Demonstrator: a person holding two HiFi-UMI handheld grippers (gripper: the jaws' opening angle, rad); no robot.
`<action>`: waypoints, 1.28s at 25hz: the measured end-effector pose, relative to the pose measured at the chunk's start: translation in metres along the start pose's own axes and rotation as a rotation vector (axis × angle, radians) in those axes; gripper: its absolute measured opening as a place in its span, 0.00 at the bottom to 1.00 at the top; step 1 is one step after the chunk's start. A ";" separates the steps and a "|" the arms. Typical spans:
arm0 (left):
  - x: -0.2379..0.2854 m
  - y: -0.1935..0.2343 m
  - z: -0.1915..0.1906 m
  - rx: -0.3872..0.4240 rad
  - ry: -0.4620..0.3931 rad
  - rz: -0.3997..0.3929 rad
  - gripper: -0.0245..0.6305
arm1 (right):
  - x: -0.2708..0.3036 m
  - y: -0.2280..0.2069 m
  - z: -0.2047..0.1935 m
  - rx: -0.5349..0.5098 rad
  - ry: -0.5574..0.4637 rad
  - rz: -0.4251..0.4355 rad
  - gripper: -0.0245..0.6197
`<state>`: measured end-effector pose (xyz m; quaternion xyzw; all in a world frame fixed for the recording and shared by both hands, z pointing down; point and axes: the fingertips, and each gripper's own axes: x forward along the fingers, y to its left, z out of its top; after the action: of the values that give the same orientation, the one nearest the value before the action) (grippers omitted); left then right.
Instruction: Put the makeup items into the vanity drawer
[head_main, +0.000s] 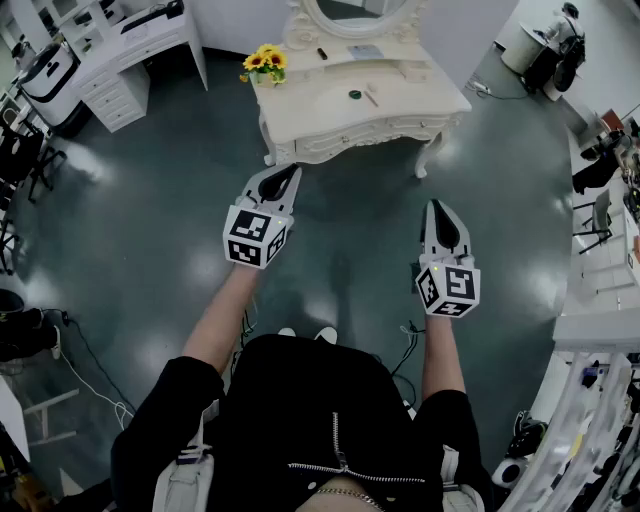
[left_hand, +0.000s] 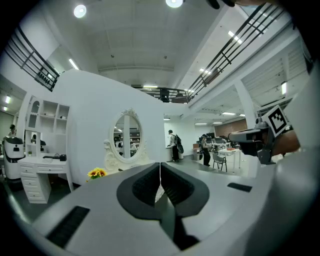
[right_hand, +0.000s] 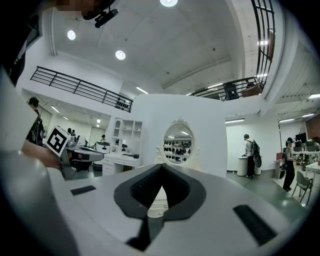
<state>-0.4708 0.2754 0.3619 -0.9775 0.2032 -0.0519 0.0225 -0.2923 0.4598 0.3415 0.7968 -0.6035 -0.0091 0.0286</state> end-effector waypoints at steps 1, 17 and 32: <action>0.002 0.000 0.001 0.000 -0.003 0.000 0.07 | 0.001 0.000 0.001 0.003 -0.008 0.004 0.05; 0.038 -0.030 -0.016 -0.021 0.025 0.008 0.07 | 0.005 -0.035 -0.022 0.016 0.003 0.013 0.05; 0.139 -0.012 -0.023 -0.036 0.027 0.008 0.07 | 0.087 -0.083 -0.031 0.022 0.005 0.045 0.05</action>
<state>-0.3423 0.2302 0.3986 -0.9761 0.2084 -0.0614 0.0025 -0.1880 0.3998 0.3698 0.7834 -0.6211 0.0002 0.0215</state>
